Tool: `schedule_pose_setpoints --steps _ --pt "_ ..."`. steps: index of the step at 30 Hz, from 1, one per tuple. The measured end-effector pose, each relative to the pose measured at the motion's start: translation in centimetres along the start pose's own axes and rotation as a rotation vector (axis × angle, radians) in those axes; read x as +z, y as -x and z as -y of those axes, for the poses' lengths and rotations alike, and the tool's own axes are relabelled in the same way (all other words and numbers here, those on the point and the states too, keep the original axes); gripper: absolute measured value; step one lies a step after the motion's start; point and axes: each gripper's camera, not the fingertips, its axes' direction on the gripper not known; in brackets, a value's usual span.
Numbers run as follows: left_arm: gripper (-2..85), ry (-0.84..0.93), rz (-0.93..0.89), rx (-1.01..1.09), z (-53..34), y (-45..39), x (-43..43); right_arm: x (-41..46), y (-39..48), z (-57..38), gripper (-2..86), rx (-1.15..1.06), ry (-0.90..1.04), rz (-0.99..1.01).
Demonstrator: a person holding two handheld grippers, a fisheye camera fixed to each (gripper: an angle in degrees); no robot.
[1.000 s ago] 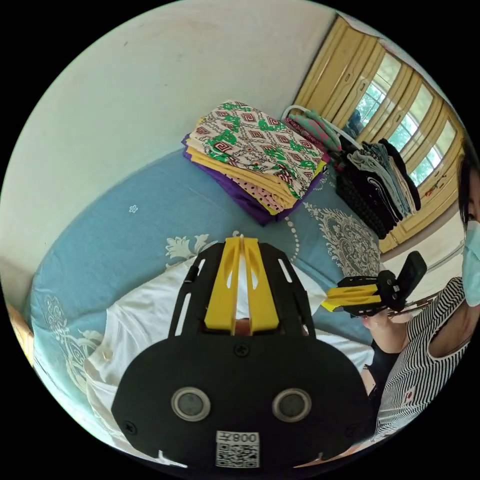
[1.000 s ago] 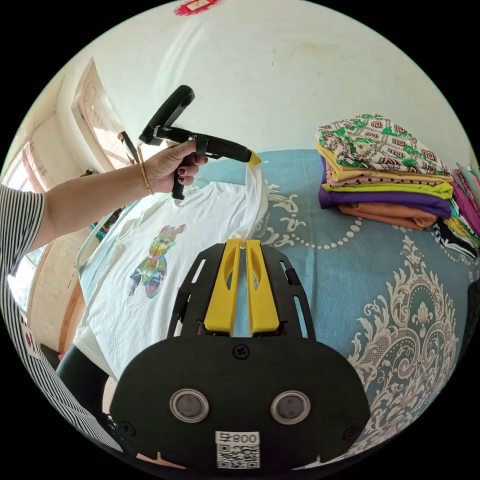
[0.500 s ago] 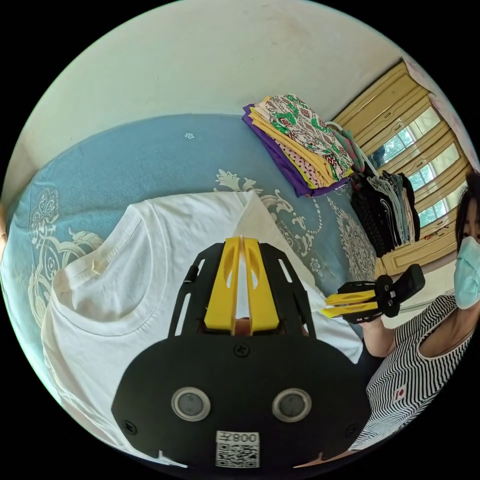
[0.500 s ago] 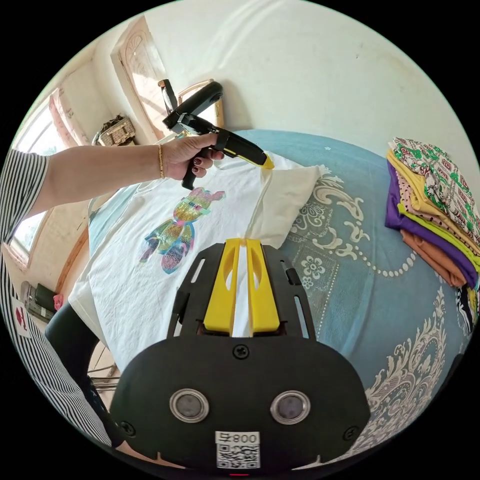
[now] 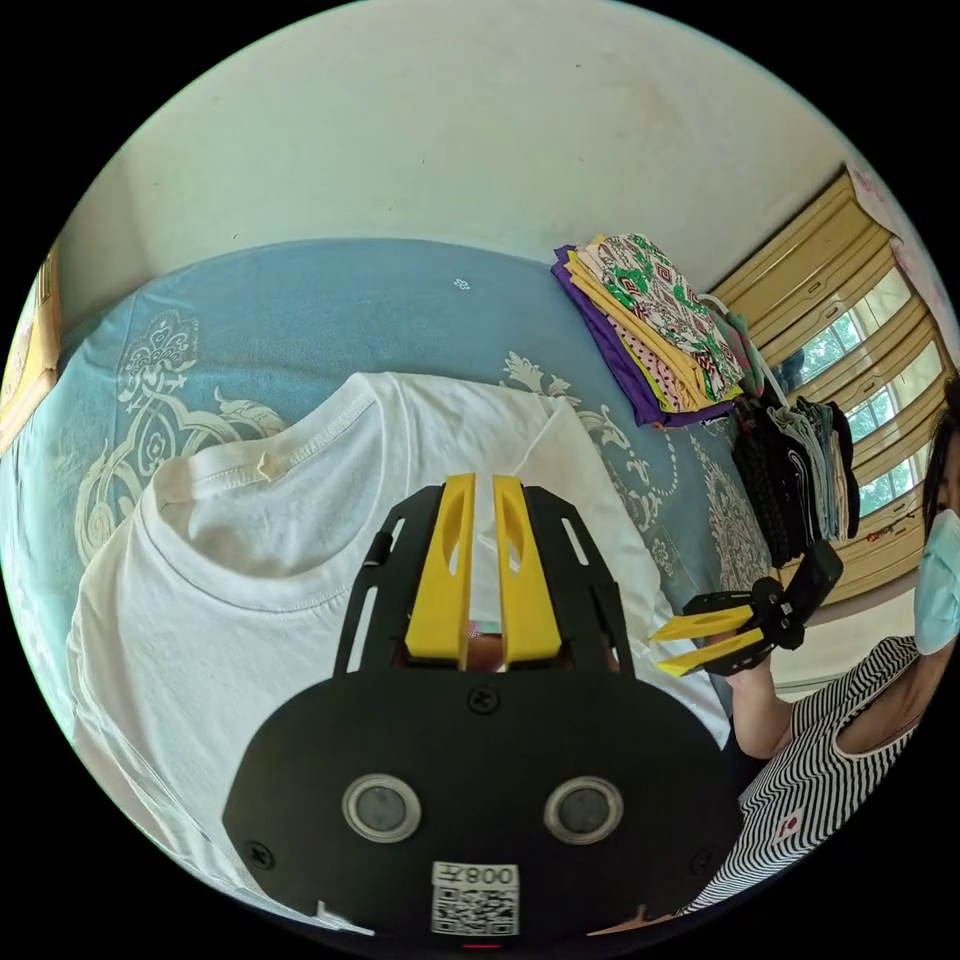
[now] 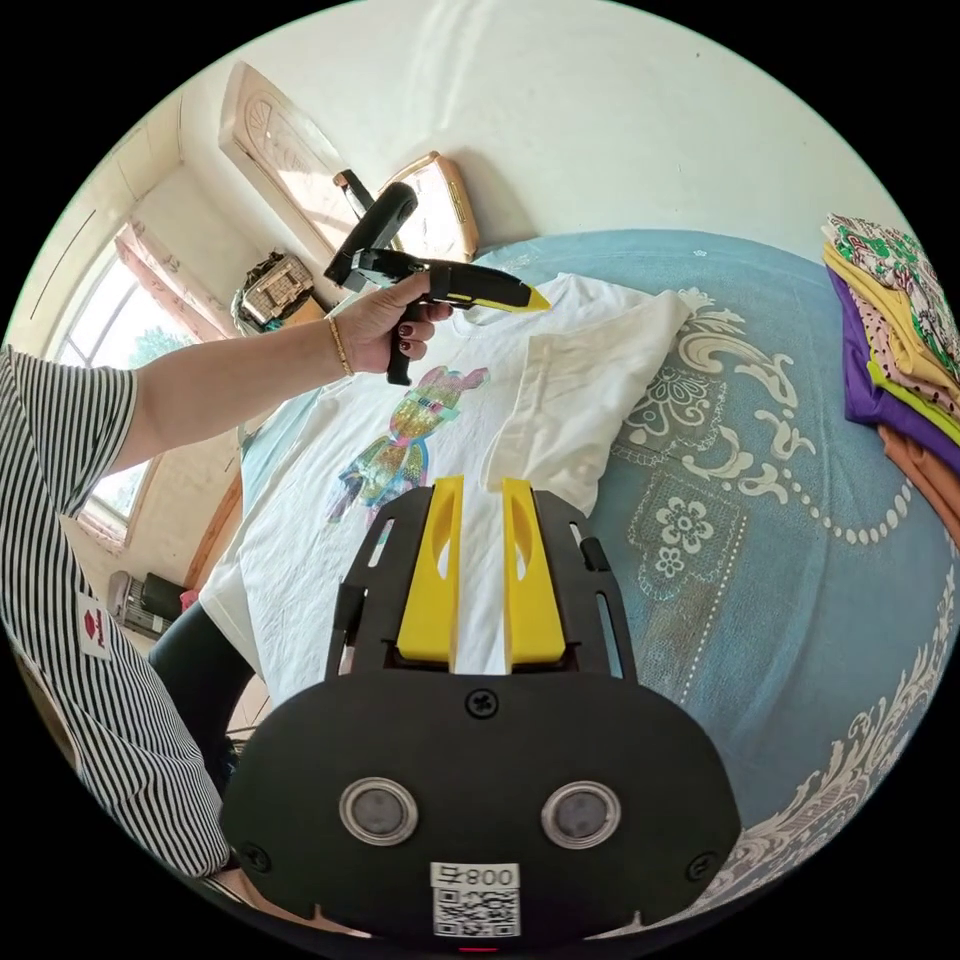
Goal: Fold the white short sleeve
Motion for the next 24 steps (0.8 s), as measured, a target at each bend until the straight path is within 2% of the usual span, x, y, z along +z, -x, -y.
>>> schedule_pose_setpoints --steps 3,7,11,16,24 --pt "3.0 -0.014 -0.073 0.033 0.2 -0.3 -0.6 -0.9 -0.7 0.0 7.2 0.024 -0.030 0.027" --pt "3.0 0.022 -0.079 0.128 1.4 -2.3 0.3 -2.9 -0.6 -0.1 7.4 0.027 -0.058 -0.140" --pt "3.1 0.069 -0.087 0.179 2.7 -3.5 1.9 -2.3 -0.6 0.1 7.4 0.017 -0.029 -0.207" --pt "2.7 0.113 -0.045 0.190 3.3 -3.6 3.2 -1.1 1.1 1.3 5.2 -0.030 -0.004 -0.316" --pt "0.8 0.137 0.045 0.228 3.7 -4.5 3.8 -0.8 1.1 2.4 1.6 -0.011 0.062 -0.336"
